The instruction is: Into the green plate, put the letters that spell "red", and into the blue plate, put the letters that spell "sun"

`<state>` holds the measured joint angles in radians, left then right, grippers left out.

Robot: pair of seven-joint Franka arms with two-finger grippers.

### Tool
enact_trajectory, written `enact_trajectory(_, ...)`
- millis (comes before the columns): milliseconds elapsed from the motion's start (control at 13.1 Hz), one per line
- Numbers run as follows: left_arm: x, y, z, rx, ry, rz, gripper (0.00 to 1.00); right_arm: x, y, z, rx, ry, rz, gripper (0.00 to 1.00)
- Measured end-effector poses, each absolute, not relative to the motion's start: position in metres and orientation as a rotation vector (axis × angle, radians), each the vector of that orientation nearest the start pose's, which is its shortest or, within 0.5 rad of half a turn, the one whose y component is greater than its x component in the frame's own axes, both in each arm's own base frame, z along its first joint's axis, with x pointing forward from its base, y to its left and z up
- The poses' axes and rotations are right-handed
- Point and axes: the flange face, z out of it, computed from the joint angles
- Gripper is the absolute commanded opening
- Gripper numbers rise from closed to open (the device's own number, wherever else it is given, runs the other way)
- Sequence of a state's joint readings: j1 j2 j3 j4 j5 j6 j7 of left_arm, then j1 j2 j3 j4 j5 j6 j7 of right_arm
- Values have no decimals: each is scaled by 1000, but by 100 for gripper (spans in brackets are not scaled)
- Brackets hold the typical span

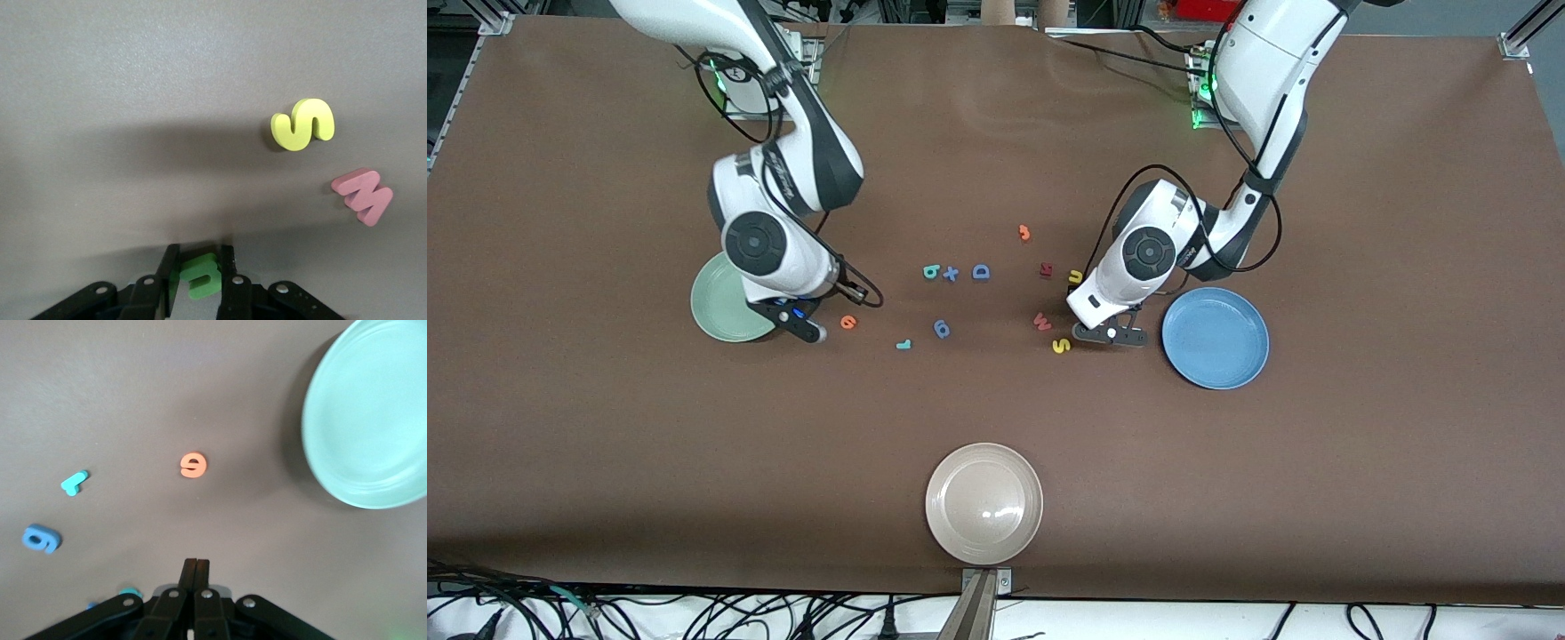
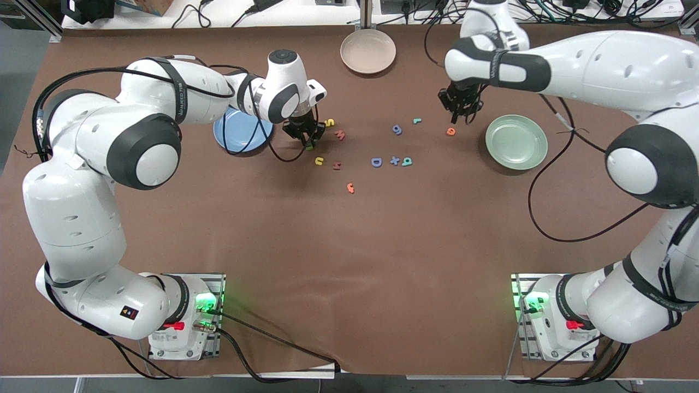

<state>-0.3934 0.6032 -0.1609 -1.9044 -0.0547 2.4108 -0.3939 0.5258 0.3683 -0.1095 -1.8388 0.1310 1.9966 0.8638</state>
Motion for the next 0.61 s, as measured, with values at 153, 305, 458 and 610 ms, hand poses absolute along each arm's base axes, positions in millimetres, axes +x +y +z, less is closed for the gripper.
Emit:
enact_trajectory(153, 533, -323, 187, -3203, 147, 213, 5, 557, 246, 353, -3100, 775, 289, 0)
enact_trajectory(305, 547, -320, 213, -3187, 134, 255, 5, 562, 230, 393, -3117, 748, 291, 0)
enact_trajectory(458, 572, -310, 249, -3175, 144, 284, 6, 573, 215, 437, -3122, 716, 295, 0)
enact_trajectory(610, 599, -280, 274, -3180, 244, 265, 6, 581, 201, 466, -3125, 679, 280, 66)
